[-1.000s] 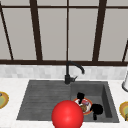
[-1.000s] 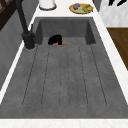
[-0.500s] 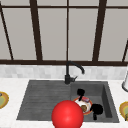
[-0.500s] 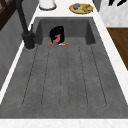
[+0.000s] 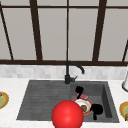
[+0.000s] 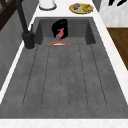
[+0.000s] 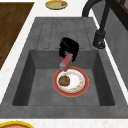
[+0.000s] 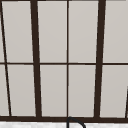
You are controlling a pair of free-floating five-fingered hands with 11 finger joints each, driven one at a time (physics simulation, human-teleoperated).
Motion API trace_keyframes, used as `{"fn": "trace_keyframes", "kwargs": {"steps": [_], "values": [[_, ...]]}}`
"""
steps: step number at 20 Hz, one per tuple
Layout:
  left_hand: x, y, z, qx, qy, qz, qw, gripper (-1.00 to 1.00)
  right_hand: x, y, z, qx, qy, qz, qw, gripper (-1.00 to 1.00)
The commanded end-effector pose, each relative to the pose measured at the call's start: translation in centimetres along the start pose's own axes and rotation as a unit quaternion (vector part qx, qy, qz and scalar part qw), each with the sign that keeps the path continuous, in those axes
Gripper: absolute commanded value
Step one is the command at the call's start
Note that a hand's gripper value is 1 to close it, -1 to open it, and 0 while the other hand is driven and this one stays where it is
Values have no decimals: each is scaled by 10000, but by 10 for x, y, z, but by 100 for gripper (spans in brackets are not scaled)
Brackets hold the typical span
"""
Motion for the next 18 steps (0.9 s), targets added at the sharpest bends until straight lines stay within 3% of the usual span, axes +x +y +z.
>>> {"fn": "trace_keyframes", "kwargs": {"steps": [1, 10, 18], "values": [[13, 14, 13, 125, 269, 106, 9995, 100, 0, 0, 0, 0, 0, 0, 10000, 0], [41, 43, 48, 138, 281, 170, 9994, 100, 0, 0, 0, 0, 0, 0, 10000, 0], [72, 29, 80, -8, 221, 66, 9997, 100, 0, 0, 0, 0, 0, 0, 10000, 0]]}}
